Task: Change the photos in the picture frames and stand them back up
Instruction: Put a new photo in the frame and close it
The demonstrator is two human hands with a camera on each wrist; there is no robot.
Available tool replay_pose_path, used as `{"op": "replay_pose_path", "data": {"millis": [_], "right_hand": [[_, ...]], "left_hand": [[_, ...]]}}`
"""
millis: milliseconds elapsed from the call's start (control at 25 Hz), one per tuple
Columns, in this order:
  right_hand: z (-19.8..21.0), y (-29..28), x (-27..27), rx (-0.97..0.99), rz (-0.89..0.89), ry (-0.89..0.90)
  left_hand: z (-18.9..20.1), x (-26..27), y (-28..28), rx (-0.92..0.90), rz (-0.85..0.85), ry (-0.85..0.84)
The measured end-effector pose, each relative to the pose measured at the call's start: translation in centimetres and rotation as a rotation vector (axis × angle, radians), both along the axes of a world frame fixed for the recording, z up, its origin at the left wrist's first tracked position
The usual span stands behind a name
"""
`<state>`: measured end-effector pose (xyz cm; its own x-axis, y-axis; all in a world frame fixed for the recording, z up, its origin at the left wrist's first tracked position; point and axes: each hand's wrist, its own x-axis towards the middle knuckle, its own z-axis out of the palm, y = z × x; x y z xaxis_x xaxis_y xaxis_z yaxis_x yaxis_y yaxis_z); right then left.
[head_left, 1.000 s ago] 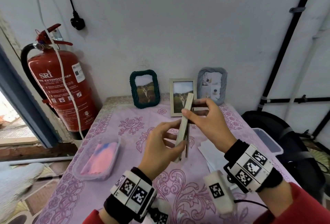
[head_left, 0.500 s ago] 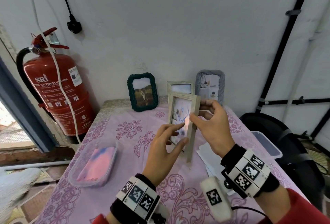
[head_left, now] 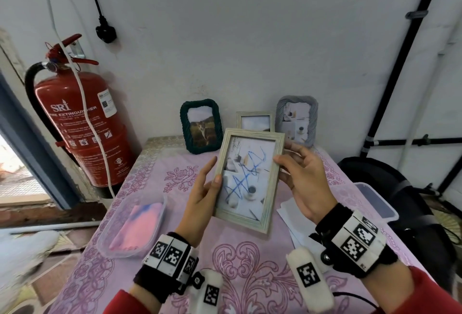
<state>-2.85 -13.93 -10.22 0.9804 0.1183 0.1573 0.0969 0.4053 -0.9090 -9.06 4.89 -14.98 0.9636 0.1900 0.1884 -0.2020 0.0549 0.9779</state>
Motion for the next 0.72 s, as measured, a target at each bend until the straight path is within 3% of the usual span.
{"op": "replay_pose_path", "data": {"millis": [200,480,720], "right_hand": [[-1.1,0.3,-0.1,0.011,0.015,0.056],[-6.1,0.5,-1.5,-0.453,0.182,0.012],[-9.8,0.7,-1.9,-0.621,0.165,0.018]], "left_hand": [[-0.4,-0.4,-0.3,-0.072,0.001,0.026],[-2.4,-0.3,-0.4,-0.127,0.118,0.039],[-5.4,-0.2,0.6,-0.064,0.162,0.214]]}}
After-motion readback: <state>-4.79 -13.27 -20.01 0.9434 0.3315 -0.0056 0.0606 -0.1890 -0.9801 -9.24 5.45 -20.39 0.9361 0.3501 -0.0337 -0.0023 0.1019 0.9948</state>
